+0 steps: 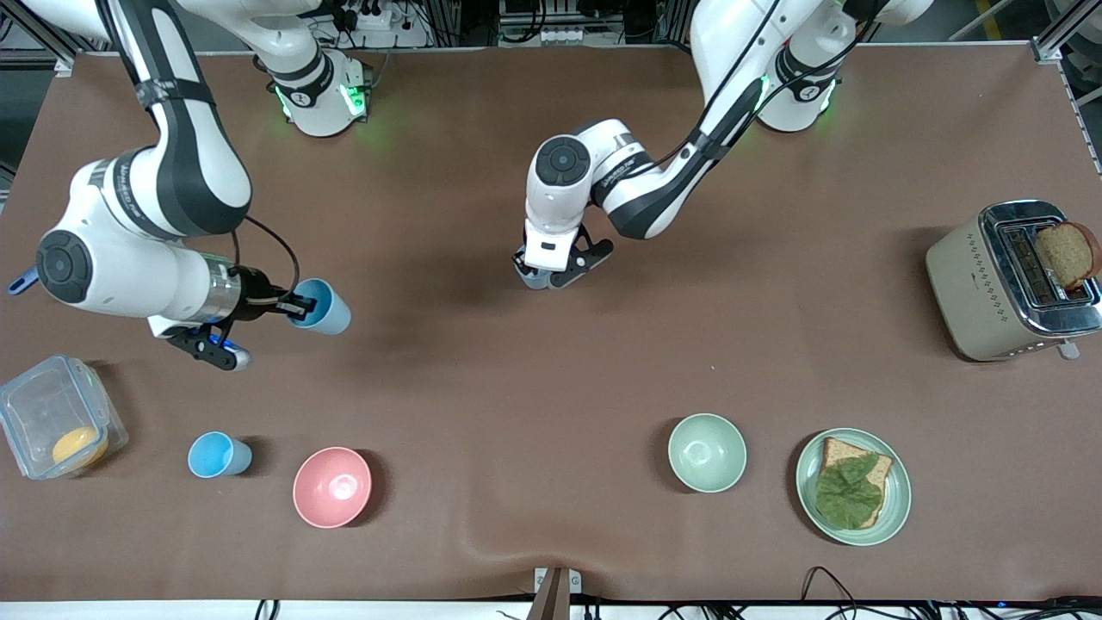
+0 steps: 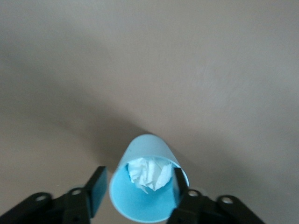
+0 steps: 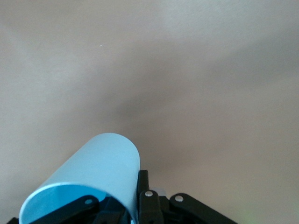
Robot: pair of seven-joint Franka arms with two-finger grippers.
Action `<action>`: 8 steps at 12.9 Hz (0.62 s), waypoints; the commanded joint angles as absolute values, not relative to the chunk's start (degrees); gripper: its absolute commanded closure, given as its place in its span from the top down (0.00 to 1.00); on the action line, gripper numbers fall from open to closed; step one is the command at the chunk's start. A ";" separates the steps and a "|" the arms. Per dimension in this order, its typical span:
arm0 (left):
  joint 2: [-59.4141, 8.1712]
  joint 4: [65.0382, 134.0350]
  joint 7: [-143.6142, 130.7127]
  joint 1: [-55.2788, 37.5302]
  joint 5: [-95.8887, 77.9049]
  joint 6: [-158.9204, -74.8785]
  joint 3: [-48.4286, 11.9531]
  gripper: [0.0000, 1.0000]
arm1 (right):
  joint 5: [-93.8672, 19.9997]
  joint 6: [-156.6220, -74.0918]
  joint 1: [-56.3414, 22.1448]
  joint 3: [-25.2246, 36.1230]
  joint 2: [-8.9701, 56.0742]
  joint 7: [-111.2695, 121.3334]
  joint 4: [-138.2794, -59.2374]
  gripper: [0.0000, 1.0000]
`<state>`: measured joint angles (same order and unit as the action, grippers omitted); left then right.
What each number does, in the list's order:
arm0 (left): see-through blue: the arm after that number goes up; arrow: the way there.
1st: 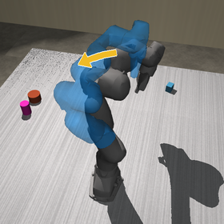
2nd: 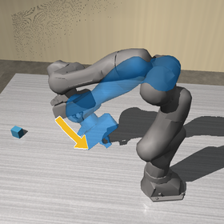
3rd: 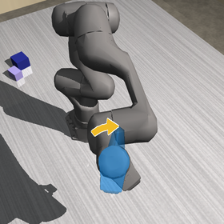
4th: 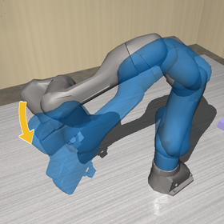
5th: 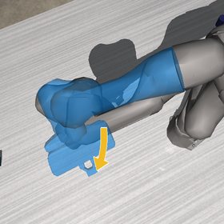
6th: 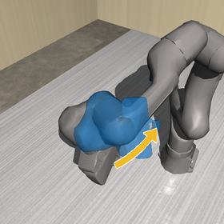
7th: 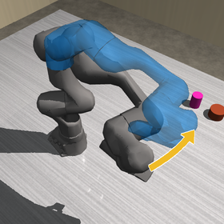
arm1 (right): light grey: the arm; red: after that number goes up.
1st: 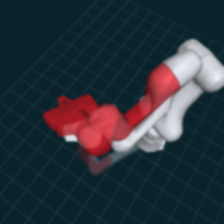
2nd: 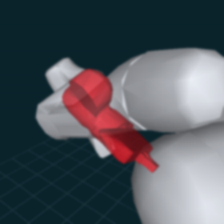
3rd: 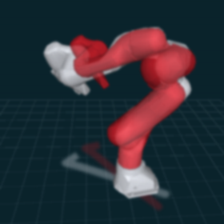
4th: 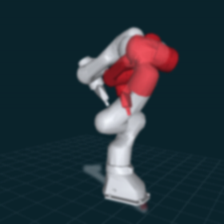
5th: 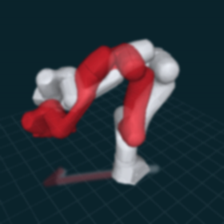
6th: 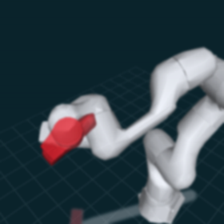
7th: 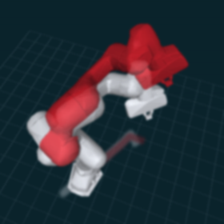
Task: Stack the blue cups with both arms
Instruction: 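Set the tissue cup down with the left gripper while the right gripper follows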
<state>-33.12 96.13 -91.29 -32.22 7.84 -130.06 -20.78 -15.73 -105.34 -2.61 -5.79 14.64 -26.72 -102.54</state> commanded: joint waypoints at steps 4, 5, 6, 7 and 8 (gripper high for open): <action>-13.82 97.29 -77.06 -20.52 8.80 -113.39 -20.74 1.00 | -17.84 -109.76 -14.48 -5.19 13.01 -44.26 -104.76 0.00; -12.32 97.29 -70.47 -16.48 8.62 -112.68 -21.09 1.00 | -17.84 -111.17 -16.76 -5.19 13.44 -47.60 -104.85 0.00; -11.00 97.29 -64.66 -13.39 8.61 -111.46 -21.18 1.00 | -17.84 -112.75 -19.40 -5.19 14.06 -51.55 -104.77 0.00; -10.03 97.29 -59.12 -10.92 8.61 -109.88 -21.09 1.00 | -17.84 -114.33 -22.03 -5.19 14.76 -55.07 -104.77 0.00; -8.98 97.29 -53.67 -8.46 8.53 -108.47 -21.01 1.00 | -17.84 -116.09 -24.41 -5.19 15.55 -57.80 -104.77 0.00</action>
<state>-11.28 95.40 -61.49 -12.23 8.23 -110.11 -20.29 -16.94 -113.43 -20.65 -5.92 14.62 -52.91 -104.37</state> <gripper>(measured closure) 0.000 0.952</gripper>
